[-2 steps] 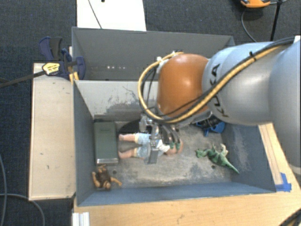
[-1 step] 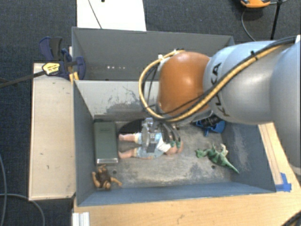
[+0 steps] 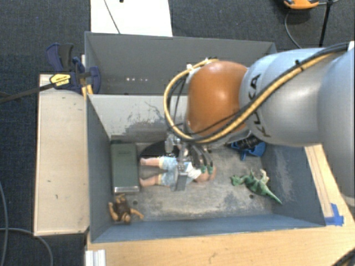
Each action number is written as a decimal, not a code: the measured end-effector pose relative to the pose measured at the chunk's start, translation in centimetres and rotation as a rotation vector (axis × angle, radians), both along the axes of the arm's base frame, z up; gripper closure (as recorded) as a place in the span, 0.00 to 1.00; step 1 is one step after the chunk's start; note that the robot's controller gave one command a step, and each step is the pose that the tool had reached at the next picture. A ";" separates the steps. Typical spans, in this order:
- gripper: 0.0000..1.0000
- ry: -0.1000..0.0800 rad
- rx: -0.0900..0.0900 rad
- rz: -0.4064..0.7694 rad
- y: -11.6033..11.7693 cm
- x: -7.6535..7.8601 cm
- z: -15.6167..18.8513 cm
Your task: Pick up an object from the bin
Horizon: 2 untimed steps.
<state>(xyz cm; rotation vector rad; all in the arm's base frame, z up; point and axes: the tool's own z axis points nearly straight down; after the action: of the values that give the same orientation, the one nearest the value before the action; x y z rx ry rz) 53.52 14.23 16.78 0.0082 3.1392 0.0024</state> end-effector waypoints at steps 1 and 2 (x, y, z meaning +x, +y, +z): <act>0.00 0.000 0.000 -0.001 0.0 0.0 0.0; 0.00 -0.008 0.002 0.022 -1.6 -1.2 -4.5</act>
Offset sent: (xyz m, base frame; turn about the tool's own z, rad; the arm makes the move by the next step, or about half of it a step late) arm -0.0265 -0.0315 -0.0885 -0.0350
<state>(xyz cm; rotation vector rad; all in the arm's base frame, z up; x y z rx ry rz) 52.32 12.66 12.33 -0.0259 3.1306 0.0051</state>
